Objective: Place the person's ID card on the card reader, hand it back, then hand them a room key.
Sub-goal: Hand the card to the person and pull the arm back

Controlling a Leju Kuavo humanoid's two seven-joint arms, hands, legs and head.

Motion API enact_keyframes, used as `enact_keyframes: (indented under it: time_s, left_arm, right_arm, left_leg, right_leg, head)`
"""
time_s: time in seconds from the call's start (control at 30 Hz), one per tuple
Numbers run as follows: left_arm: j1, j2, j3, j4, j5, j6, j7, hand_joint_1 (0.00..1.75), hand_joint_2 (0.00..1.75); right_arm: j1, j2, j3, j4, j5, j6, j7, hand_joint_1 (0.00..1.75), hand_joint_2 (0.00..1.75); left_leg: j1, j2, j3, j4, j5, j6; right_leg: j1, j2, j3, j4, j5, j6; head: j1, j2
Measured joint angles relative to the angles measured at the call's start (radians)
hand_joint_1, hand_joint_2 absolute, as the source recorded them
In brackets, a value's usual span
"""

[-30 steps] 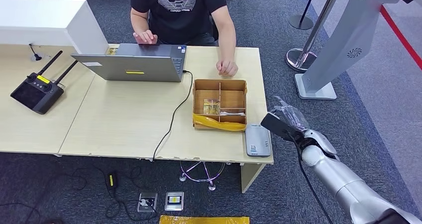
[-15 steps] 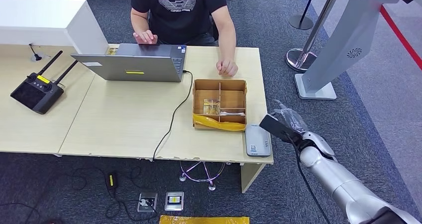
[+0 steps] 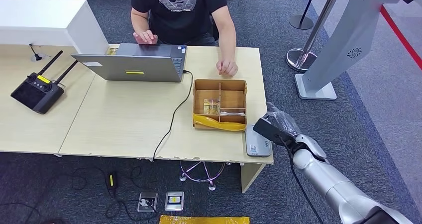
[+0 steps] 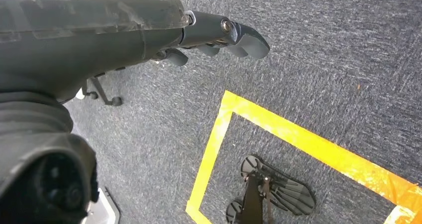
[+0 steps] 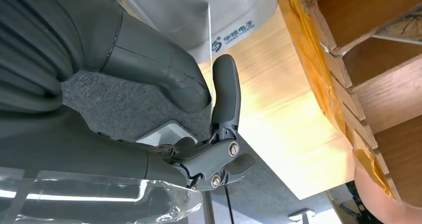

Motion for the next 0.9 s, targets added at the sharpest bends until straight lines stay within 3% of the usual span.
enact_keyframes:
  time_s: [0.53, 0.9]
  left_arm:
    - [0.0, -0.003, 0.0, 0.0, 0.017, 0.026, 0.008, 0.0, 0.0]
    - [0.0, -0.009, 0.0, 0.0, 0.027, 0.034, 0.02, 0.0, 0.0]
  right_arm:
    - [0.002, 0.003, 0.05, 0.014, -0.049, -0.011, 0.004, 1.75, 1.75]
    - [0.01, -0.041, 0.058, -0.017, -0.056, -0.018, 0.04, 1.75, 1.75]
  left_leg:
    - [0.0, 0.001, 0.0, 0.001, 0.0, 0.0]
    - [0.0, 0.001, 0.0, 0.001, 0.0, 0.0]
  right_leg:
    - [0.0, 0.002, 0.0, 0.0, 0.0, 0.0]
    - [0.0, 0.002, 0.0, 0.0, 0.0, 0.0]
  head:
    - [0.0, 0.0]
    - [0.0, 0.0]
